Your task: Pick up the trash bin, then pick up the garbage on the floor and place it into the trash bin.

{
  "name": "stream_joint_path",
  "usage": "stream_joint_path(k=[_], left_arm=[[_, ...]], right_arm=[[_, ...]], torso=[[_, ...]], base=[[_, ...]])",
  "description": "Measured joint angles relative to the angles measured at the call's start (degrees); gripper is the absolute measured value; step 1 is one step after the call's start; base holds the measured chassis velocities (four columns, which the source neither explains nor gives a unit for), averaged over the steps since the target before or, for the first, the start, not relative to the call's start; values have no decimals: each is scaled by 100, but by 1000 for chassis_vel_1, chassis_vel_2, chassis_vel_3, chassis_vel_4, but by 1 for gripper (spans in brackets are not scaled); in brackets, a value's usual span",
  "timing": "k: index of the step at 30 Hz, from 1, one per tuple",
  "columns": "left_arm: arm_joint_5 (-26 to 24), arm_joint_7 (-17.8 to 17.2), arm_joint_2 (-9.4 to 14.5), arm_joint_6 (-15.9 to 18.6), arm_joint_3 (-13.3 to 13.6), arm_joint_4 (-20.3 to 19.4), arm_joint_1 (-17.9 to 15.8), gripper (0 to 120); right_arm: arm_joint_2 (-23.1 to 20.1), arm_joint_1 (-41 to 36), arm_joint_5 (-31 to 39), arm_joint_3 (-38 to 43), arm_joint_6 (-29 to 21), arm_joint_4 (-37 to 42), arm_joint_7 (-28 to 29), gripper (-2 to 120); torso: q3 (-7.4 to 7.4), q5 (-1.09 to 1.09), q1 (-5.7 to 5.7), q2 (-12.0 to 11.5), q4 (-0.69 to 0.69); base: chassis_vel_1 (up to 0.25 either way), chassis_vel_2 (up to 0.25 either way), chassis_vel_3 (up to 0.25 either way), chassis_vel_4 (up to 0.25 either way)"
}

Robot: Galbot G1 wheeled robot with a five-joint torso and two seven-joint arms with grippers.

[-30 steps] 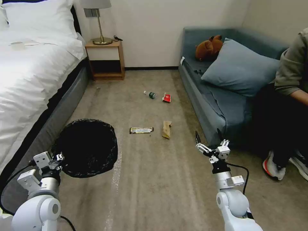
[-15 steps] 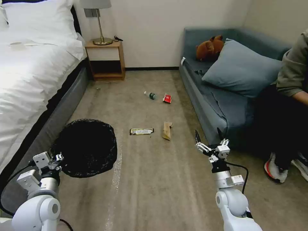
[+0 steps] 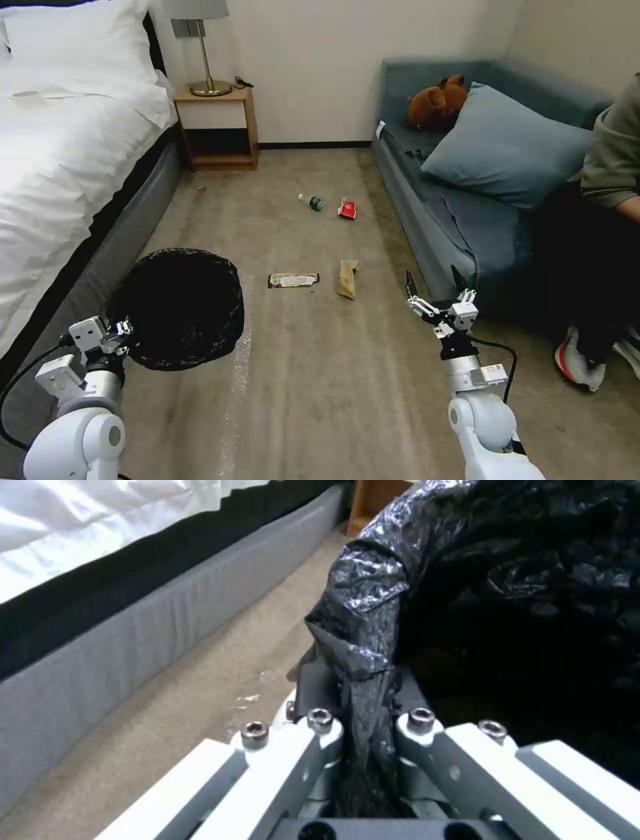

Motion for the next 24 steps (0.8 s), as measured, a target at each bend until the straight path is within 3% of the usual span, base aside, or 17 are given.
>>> stream_joint_path(k=[24], left_arm=[[81,-92,-38,-42,13,94,10,3]], right_arm=[[8,-1,3,9,-15,-33,-8,100]], torso=[[0,0,0,0,0]], base=[[-79,76,78,-77]])
